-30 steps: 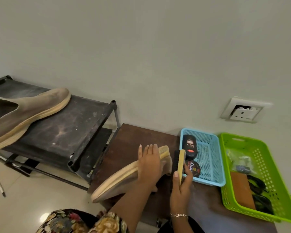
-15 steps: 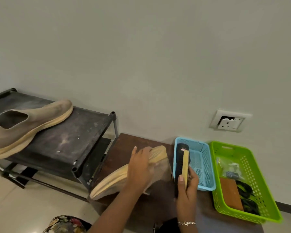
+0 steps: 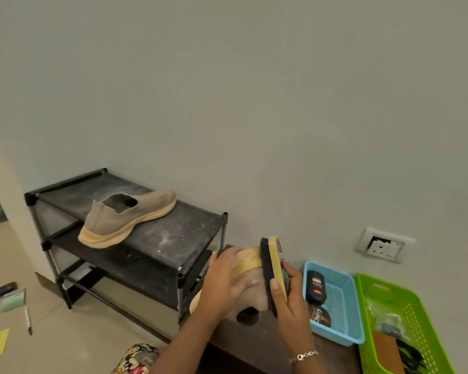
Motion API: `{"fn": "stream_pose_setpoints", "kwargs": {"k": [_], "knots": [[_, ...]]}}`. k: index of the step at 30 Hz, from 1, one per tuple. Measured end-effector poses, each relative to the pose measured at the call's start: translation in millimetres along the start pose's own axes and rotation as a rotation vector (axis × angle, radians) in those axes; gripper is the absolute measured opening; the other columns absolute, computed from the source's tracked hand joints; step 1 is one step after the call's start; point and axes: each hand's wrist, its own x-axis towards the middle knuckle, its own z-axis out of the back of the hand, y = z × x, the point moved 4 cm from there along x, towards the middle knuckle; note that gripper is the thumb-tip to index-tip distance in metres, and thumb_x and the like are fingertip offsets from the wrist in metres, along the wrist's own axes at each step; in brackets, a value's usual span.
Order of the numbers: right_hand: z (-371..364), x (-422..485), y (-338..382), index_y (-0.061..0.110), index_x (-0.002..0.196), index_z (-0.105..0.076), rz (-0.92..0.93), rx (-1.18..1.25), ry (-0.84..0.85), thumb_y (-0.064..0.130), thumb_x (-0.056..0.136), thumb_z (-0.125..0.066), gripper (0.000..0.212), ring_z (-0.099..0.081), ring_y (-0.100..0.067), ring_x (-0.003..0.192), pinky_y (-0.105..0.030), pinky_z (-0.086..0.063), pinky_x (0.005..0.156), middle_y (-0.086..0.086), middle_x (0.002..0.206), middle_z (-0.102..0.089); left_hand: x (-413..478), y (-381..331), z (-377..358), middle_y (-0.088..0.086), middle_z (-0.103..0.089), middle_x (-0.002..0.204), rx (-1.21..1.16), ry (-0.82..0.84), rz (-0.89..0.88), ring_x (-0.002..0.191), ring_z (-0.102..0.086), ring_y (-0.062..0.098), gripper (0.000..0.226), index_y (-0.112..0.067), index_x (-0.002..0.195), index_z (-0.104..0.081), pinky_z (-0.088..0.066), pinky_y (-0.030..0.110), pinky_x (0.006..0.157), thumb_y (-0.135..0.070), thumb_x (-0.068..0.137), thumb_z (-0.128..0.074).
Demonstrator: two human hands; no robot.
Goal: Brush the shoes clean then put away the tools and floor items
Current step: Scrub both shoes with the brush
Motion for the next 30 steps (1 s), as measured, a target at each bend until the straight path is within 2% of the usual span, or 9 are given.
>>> {"fn": "stream_pose_setpoints", "kwargs": {"k": [3,8,12,15,20,23,25,28,30], "knots": [[-14,-3,14,0.054,0.124,-0.033,0.170,-0.289,0.086,0.065,0.079,-0.038,0.047,-0.052,0.007,0.102,-0.017,-0.042,0.082,0.024,0.117,-0.049,-2,10,15,-0.015,-0.057,0.109,-0.066,-0.126,0.057,0.124,-0.039,0.019,0.039,-0.032,0.111,-0.051,-0.027,0.028,0.104,-0.029,0.078,-0.071],[-23,8,24,0.041,0.130,-0.037,0.378,-0.802,0.193,0.052,0.084,-0.033,0.048,-0.060,-0.013,0.071,-0.023,-0.048,0.051,0.005,0.097,-0.054,-1,21,34,-0.020,-0.060,0.095,-0.142,-0.152,0.072,0.118,-0.041,0.015,0.026,-0.039,0.094,-0.052,-0.022,0.039,0.112,-0.029,0.074,-0.063],[-11,32,2,0.044,0.113,-0.040,-0.082,-0.352,0.235,0.039,0.094,-0.043,0.020,-0.058,-0.013,0.098,-0.033,-0.050,0.083,0.001,0.119,-0.057,1,37,39,-0.009,-0.058,0.118,-0.097,-0.127,0.142,0.132,-0.033,0.028,0.041,-0.039,0.110,-0.051,-0.015,0.042,0.112,-0.029,0.076,-0.073],[-29,17,20,0.048,0.111,-0.040,0.011,-0.243,0.186,0.041,0.093,-0.046,0.020,-0.056,-0.008,0.099,-0.026,-0.047,0.082,0.010,0.115,-0.056,2,37,47,-0.012,-0.059,0.112,-0.113,-0.172,0.122,0.125,-0.042,0.022,0.040,-0.034,0.110,-0.053,-0.011,0.039,0.115,-0.026,0.076,-0.072],[-51,5,41,0.041,0.128,-0.037,0.408,-0.680,0.150,0.052,0.086,-0.035,0.044,-0.058,-0.009,0.071,-0.012,-0.033,0.049,0.008,0.096,-0.052,5,38,54,-0.016,-0.064,0.097,-0.119,-0.176,0.089,0.107,-0.054,0.012,0.032,-0.028,0.103,-0.057,-0.009,0.039,0.117,-0.018,0.077,-0.072],[-45,20,19,0.054,0.116,-0.034,0.007,-0.336,0.243,0.051,0.090,-0.039,0.026,-0.059,-0.009,0.086,-0.026,-0.051,0.068,0.008,0.107,-0.055,5,41,50,-0.010,-0.060,0.114,-0.089,-0.139,0.142,0.131,-0.035,0.026,0.039,-0.030,0.110,-0.054,-0.016,0.036,0.112,-0.024,0.076,-0.072],[-42,23,3,0.044,0.112,-0.041,-0.260,-0.054,0.260,0.036,0.095,-0.045,0.019,-0.055,-0.006,0.077,-0.018,-0.050,0.059,0.002,0.102,-0.058,2,40,49,-0.008,-0.054,0.124,-0.052,-0.119,0.168,0.139,-0.021,0.027,0.043,-0.030,0.117,-0.051,-0.019,0.039,0.111,-0.025,0.078,-0.071],[-44,22,-1,0.023,0.117,-0.044,-0.388,0.080,0.249,0.028,0.095,-0.045,0.023,-0.046,-0.004,0.065,-0.009,-0.036,0.039,0.001,0.091,-0.054,1,38,52,-0.009,-0.052,0.127,-0.046,-0.113,0.179,0.141,-0.014,0.026,0.044,-0.030,0.119,-0.050,-0.019,0.040,0.111,-0.025,0.080,-0.069],[-47,22,8,0.032,0.110,-0.045,-0.330,0.114,0.218,0.028,0.094,-0.047,0.017,-0.053,-0.006,0.076,-0.015,-0.044,0.054,0.003,0.097,-0.057,2,40,55,-0.008,-0.052,0.126,-0.042,-0.094,0.187,0.140,-0.016,0.026,0.044,-0.030,0.119,-0.050,-0.020,0.040,0.110,-0.027,0.080,-0.069]]}}
